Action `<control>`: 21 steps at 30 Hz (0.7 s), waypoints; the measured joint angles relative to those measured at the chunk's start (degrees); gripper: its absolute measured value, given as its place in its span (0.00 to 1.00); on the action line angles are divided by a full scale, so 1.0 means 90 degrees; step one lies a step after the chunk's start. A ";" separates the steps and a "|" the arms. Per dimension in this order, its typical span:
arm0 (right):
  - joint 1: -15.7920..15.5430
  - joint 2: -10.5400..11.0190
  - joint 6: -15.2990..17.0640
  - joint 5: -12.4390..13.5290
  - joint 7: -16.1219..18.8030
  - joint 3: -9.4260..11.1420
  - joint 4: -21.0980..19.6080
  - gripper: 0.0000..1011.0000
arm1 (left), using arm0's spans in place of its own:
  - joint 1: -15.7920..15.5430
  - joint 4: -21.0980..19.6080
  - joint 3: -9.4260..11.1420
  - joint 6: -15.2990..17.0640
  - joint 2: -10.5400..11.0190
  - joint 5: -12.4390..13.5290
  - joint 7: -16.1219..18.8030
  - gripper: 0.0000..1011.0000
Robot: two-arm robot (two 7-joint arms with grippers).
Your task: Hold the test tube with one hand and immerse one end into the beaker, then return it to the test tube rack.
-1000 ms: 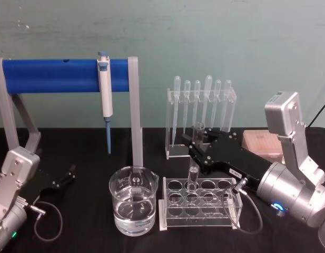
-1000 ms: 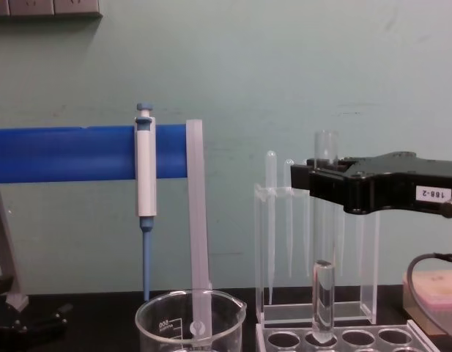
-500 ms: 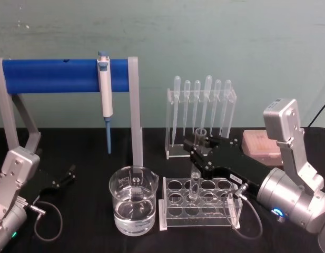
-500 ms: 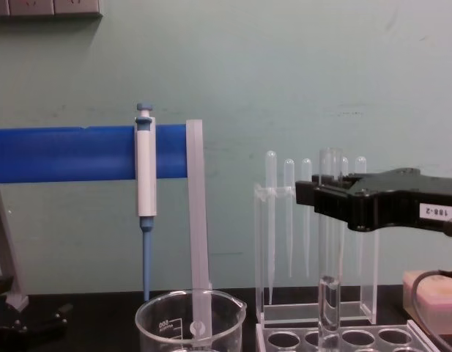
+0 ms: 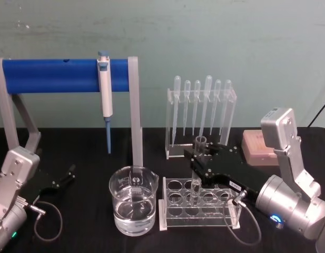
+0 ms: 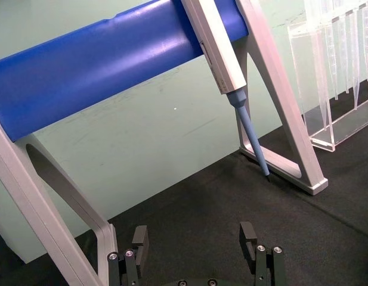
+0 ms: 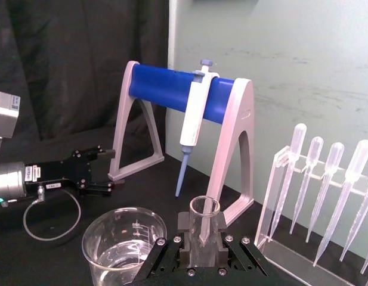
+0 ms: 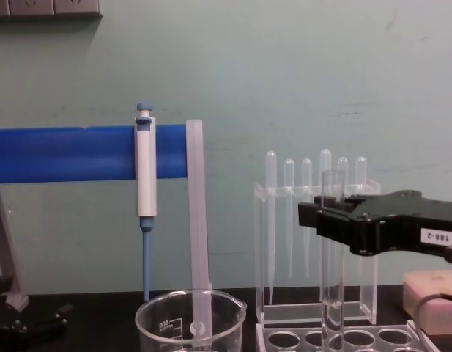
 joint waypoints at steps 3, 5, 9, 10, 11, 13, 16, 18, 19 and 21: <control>-0.0013 -0.0019 -0.0031 -0.0018 0.0027 -0.0002 0.0037 0.22 | 0.0000 0.0000 0.0000 0.0000 0.0000 0.0000 0.0000 0.99; -0.0024 -0.0029 -0.0053 -0.0032 0.0032 -0.0005 0.0063 0.22 | 0.0000 0.0000 0.0000 0.0000 0.0000 0.0000 0.0000 0.99; -0.0049 -0.0048 -0.0098 -0.0075 0.0037 -0.0021 0.0098 0.22 | 0.0000 0.0000 0.0000 0.0000 0.0000 0.0000 0.0000 0.99; -0.0052 -0.0049 -0.0102 -0.0082 0.0038 -0.0023 0.0105 0.22 | 0.0000 0.0000 0.0000 0.0000 0.0000 0.0000 0.0000 0.99; -0.0056 -0.0053 -0.0110 -0.0089 0.0038 -0.0026 0.0114 0.22 | 0.0000 0.0000 0.0000 0.0000 0.0000 0.0000 0.0000 0.99; -0.0069 -0.0062 -0.0140 -0.0123 0.0042 -0.0035 0.0145 0.22 | 0.0000 0.0000 0.0000 0.0000 0.0000 0.0000 0.0000 0.99; -0.0083 -0.0077 -0.0154 -0.0150 0.0043 -0.0044 0.0169 0.22 | 0.0000 0.0000 0.0000 0.0000 0.0000 0.0000 0.0000 0.99; -0.0097 -0.0084 -0.0172 -0.0178 0.0043 -0.0045 0.0184 0.22 | 0.0000 0.0000 0.0000 0.0000 0.0000 0.0000 0.0000 0.99; -0.0103 -0.0088 -0.0182 -0.0185 0.0044 -0.0046 0.0191 0.22 | 0.0000 0.0000 0.0000 0.0000 0.0000 0.0000 0.0000 0.99; -0.0115 -0.0099 -0.0199 -0.0202 0.0047 -0.0043 0.0203 0.22 | -0.0001 0.0000 0.0000 0.0000 0.0000 0.0000 0.0000 0.99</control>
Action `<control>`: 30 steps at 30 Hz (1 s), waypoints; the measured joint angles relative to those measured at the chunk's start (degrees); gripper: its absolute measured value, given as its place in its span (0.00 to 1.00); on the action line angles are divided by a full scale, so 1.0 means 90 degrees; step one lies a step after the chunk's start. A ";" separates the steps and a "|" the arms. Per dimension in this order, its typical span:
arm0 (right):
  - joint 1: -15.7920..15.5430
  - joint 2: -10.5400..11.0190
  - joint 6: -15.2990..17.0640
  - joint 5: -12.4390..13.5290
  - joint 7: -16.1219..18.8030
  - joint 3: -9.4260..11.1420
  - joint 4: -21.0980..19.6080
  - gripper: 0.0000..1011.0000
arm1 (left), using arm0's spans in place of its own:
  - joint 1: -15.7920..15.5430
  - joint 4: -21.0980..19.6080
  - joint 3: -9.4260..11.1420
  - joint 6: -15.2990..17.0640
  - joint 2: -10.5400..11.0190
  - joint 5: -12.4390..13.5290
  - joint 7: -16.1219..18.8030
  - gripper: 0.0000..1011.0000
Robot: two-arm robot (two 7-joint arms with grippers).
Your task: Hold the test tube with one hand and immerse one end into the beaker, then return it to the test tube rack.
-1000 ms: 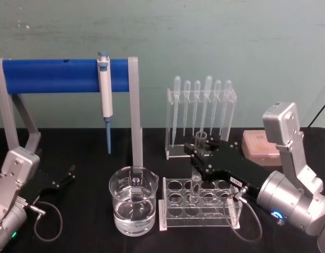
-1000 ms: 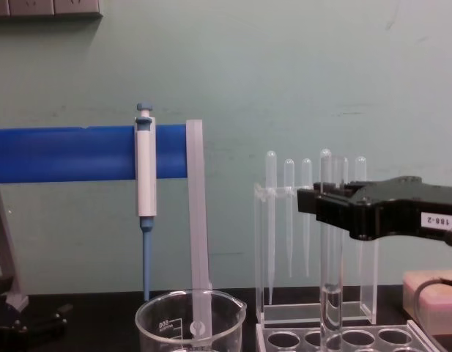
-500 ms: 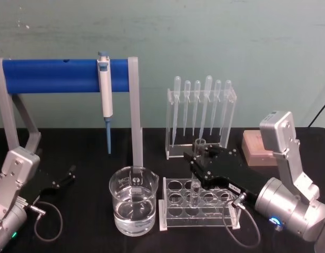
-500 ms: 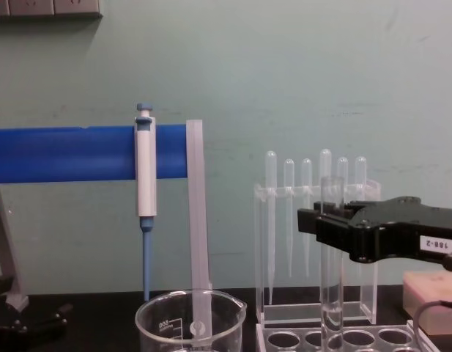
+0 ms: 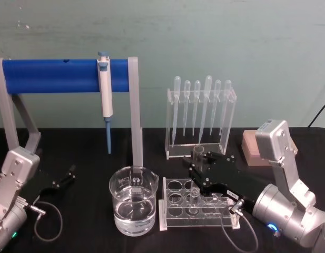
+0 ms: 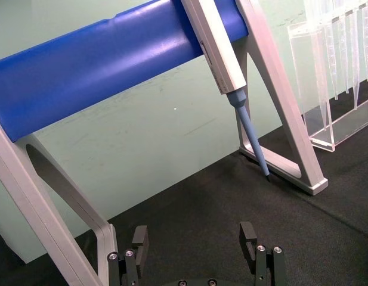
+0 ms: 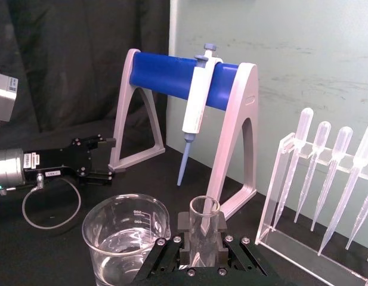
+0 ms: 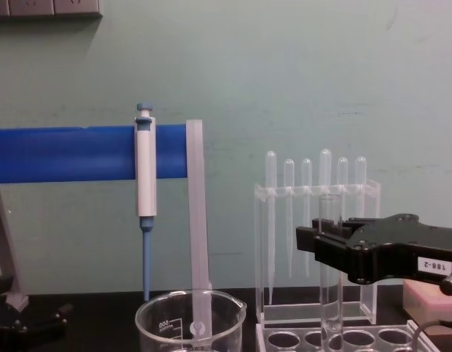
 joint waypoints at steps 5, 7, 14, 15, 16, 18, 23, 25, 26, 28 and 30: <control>-0.0027 -0.0020 -0.0022 -0.0036 0.0007 0.0009 0.0025 0.22 | 0.0000 0.0000 0.0000 0.0000 0.0000 0.0000 0.0000 0.99; -0.0035 -0.0024 -0.0026 -0.0045 0.0014 0.0013 0.0039 0.22 | 0.0000 0.0000 0.0000 0.0000 0.0000 0.0000 0.0000 0.99; -0.0073 -0.0069 -0.0042 -0.0060 0.0021 0.0044 0.0128 0.22 | 0.0000 0.0000 0.0000 0.0000 0.0000 0.0000 0.0000 0.99; -0.0077 -0.0074 -0.0043 -0.0060 0.0021 0.0047 0.0135 0.22 | 0.0000 0.0000 0.0000 0.0000 0.0000 0.0000 0.0000 0.99; -0.0082 -0.0078 -0.0045 -0.0061 0.0021 0.0049 0.0142 0.22 | 0.0000 0.0000 0.0000 0.0000 0.0000 0.0000 0.0000 0.99; -0.0089 -0.0085 -0.0047 -0.0063 0.0020 0.0056 0.0167 0.22 | 0.0001 0.0000 0.0000 0.0000 0.0000 0.0001 0.0000 0.99; -0.0097 -0.0105 -0.0039 -0.0079 0.0008 0.0060 0.0218 0.24 | 0.0000 0.0000 0.0000 0.0000 0.0000 0.0000 0.0000 0.99; -0.0101 -0.0109 -0.0026 -0.0082 0.0006 0.0062 0.0225 0.28 | 0.0000 0.0000 0.0000 0.0000 0.0000 0.0000 0.0000 0.99; -0.0105 -0.0112 -0.0018 -0.0083 0.0004 0.0064 0.0227 0.33 | 0.0000 0.0000 0.0000 0.0000 0.0000 0.0000 0.0000 0.99; -0.0114 -0.0119 0.0002 -0.0084 -0.0001 0.0072 0.0233 0.37 | 0.0000 0.0000 0.0000 0.0000 0.0000 0.0000 0.0000 0.99; -0.0127 -0.0121 0.0013 -0.0084 -0.0004 0.0082 0.0228 0.45 | 0.0000 0.0000 0.0000 0.0000 0.0000 0.0000 0.0000 0.99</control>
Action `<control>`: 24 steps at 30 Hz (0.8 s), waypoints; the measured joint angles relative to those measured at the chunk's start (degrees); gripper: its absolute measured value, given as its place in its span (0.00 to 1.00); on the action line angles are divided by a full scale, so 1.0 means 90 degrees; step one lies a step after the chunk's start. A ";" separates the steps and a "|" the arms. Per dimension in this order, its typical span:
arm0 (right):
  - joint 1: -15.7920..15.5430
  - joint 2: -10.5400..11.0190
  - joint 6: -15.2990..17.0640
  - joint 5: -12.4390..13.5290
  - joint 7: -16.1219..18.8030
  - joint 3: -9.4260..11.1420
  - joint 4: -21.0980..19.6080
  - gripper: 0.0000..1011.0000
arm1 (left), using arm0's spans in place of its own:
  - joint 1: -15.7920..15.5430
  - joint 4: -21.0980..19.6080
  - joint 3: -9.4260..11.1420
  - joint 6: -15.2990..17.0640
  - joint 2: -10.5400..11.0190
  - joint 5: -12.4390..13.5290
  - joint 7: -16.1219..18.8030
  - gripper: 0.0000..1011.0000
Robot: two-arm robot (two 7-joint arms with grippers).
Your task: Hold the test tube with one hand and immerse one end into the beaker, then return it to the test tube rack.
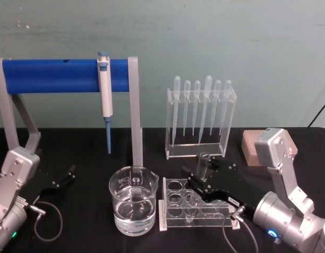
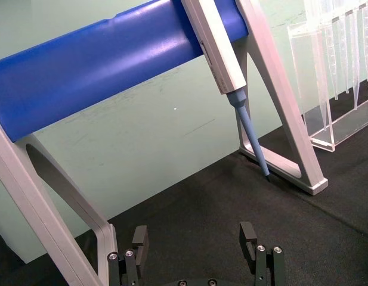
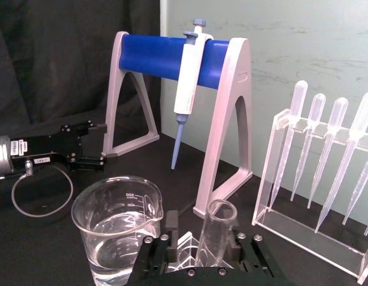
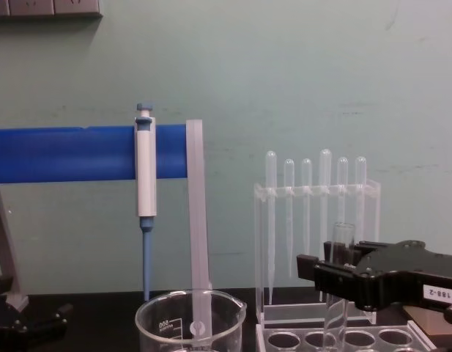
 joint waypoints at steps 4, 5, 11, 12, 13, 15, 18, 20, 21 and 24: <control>-0.0021 0.0016 0.0031 0.0005 -0.0005 0.0049 -0.0101 0.54 | 0.0000 0.0000 0.0000 0.0000 0.0000 0.0000 0.0000 0.99; -0.0028 0.0026 0.0037 0.0012 -0.0007 0.0069 -0.0142 0.61 | 0.0000 0.0000 0.0000 0.0000 0.0000 0.0000 0.0000 0.99; -0.0115 0.0164 0.0059 0.0112 -0.0058 0.0308 -0.0553 0.78 | 0.0000 0.0000 0.0000 0.0000 0.0000 0.0000 0.0000 0.99; -0.0127 0.0179 0.0060 0.0127 -0.0067 0.0337 -0.0594 0.80 | 0.0000 0.0000 0.0000 0.0000 0.0000 0.0000 0.0000 0.99; -0.0143 0.0198 0.0060 0.0147 -0.0083 0.0376 -0.0639 0.85 | 0.0000 0.0000 0.0000 0.0000 0.0000 0.0000 0.0000 0.99; -0.0191 0.0252 0.0059 0.0197 -0.0111 0.0493 -0.0749 0.89 | 0.0000 0.0000 0.0000 0.0000 0.0000 0.0000 0.0000 0.99; -0.0284 0.0305 0.0041 0.0267 -0.0181 0.0661 -0.0858 0.97 | 0.0000 0.0000 0.0000 0.0000 0.0000 0.0000 0.0000 0.99; -0.0382 0.0336 0.0019 0.0332 -0.0255 0.0815 -0.0913 0.99 | 0.0000 0.0000 0.0000 0.0000 0.0000 0.0000 0.0000 0.99; -0.0414 0.0344 0.0006 0.0352 -0.0280 0.0864 -0.0926 0.99 | 0.0000 0.0000 0.0000 0.0000 0.0000 0.0000 0.0000 0.99; -0.0541 0.0361 -0.0045 0.0389 -0.0415 0.1087 -0.0950 0.99 | 0.0000 0.0000 0.0000 0.0000 0.0000 0.0000 0.0000 0.99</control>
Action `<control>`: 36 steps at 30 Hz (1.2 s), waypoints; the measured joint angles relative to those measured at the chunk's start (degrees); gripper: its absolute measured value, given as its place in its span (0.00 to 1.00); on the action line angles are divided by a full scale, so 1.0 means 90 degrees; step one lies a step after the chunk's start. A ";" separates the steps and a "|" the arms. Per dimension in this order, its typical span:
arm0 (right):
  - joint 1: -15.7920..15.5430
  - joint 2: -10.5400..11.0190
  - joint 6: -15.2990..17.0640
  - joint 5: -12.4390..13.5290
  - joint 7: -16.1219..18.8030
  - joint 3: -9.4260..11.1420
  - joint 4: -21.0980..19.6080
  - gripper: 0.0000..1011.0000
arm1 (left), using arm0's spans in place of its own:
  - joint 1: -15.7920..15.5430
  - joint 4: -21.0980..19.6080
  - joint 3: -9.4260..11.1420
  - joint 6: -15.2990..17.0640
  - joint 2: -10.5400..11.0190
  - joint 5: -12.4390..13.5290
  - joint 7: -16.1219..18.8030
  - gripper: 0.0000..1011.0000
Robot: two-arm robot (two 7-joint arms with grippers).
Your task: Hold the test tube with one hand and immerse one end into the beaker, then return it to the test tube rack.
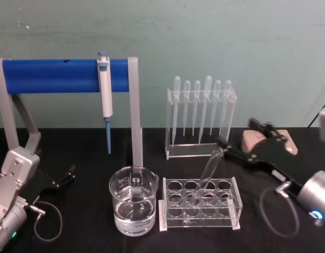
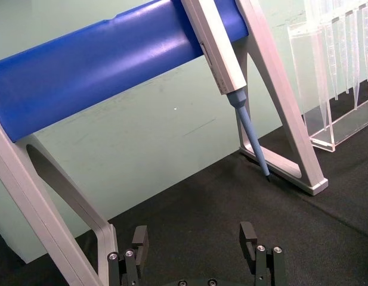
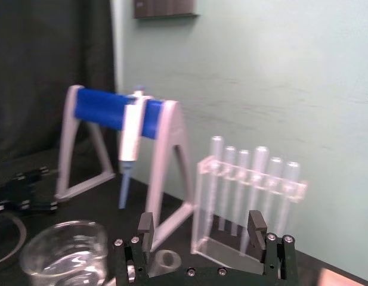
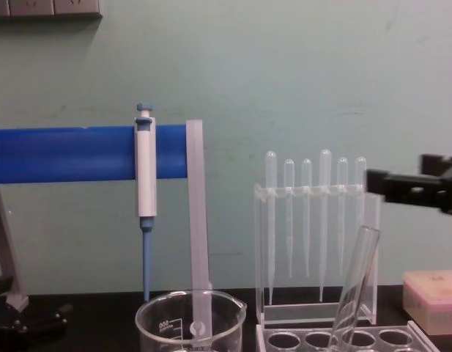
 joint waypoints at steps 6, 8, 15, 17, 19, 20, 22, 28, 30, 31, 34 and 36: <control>-0.0240 0.0012 -0.0066 0.0055 -0.0228 0.0431 0.0024 0.99 | 0.0000 0.0000 0.0000 0.0000 0.0000 0.0000 0.0000 0.99; -0.0309 0.0021 -0.0066 -0.0027 -0.0330 0.0541 0.0058 0.99 | 0.0000 0.0000 0.0000 0.0000 0.0000 0.0000 0.0000 0.99; -0.0382 0.0047 0.0017 -0.0527 -0.0652 0.0633 0.0220 0.99 | 0.0000 0.0000 0.0000 0.0000 0.0000 0.0000 0.0000 0.99; -0.0363 0.0039 0.0103 -0.0818 -0.0783 0.0555 0.0337 0.99 | 0.0000 0.0000 0.0000 0.0000 0.0000 0.0000 0.0000 0.99; -0.0339 0.0033 0.0156 -0.0998 -0.0850 0.0484 0.0400 0.99 | 0.0000 0.0000 0.0000 0.0000 0.0000 0.0000 0.0000 0.99; -0.0307 0.0023 0.0199 -0.1191 -0.0924 0.0399 0.0466 0.99 | 0.0000 0.0000 0.0000 0.0000 0.0000 0.0000 0.0000 0.99; -0.0279 0.0007 0.0231 -0.1348 -0.0981 0.0327 0.0534 0.99 | 0.0000 0.0000 0.0000 0.0000 0.0000 0.0000 0.0000 0.99; -0.0192 -0.0109 0.0117 -0.1933 -0.1180 0.0088 0.0816 0.99 | 0.0000 0.0000 0.0000 0.0000 0.0000 0.0000 0.0000 0.99; -0.0181 -0.0144 0.0071 -0.2024 -0.1211 0.0058 0.0878 0.99 | 0.0000 0.0000 0.0000 0.0000 0.0000 0.0000 0.0000 0.99; -0.0180 -0.0159 0.0044 -0.2071 -0.1232 0.0050 0.0906 0.99 | 0.0000 0.0000 0.0000 0.0000 0.0000 0.0000 0.0000 0.99; -0.0174 -0.0216 -0.0052 -0.2237 -0.1288 0.0024 0.1007 0.99 | 0.0000 0.0000 0.0000 0.0000 0.0000 0.0000 0.0000 0.99; -0.0171 -0.0243 -0.0097 -0.2375 -0.1328 -0.0002 0.1061 0.99 | 0.0000 0.0000 0.0000 0.0000 0.0000 0.0000 0.0000 0.99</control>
